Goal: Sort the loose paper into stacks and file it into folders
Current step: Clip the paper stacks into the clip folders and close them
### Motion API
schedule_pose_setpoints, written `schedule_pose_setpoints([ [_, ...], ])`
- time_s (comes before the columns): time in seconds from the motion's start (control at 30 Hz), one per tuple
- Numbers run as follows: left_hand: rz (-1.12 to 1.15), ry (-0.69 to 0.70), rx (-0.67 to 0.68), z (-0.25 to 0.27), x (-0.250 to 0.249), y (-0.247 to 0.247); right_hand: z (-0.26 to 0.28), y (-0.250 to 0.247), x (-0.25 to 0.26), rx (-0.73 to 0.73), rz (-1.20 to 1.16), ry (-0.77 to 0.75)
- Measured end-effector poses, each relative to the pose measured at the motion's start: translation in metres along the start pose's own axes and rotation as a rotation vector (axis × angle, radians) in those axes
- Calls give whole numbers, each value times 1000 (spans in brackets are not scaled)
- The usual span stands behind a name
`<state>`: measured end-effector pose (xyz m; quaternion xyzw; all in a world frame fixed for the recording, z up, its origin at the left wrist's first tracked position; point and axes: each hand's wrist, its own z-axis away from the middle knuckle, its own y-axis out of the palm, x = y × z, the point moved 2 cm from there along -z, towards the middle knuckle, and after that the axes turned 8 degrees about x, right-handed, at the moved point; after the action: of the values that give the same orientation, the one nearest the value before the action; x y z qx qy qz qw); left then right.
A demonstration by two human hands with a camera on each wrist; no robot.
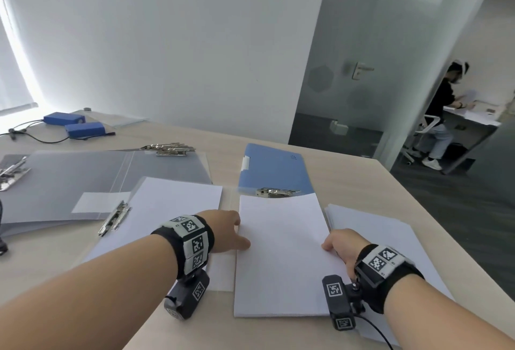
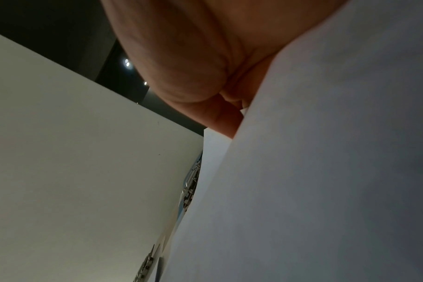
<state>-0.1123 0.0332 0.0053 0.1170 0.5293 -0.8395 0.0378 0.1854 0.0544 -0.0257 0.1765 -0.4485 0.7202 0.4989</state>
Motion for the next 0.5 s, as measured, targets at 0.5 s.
schedule_pose_setpoints([
  [0.5,267,95,-35,6,6,-10,5,9,4,112,-234,15],
])
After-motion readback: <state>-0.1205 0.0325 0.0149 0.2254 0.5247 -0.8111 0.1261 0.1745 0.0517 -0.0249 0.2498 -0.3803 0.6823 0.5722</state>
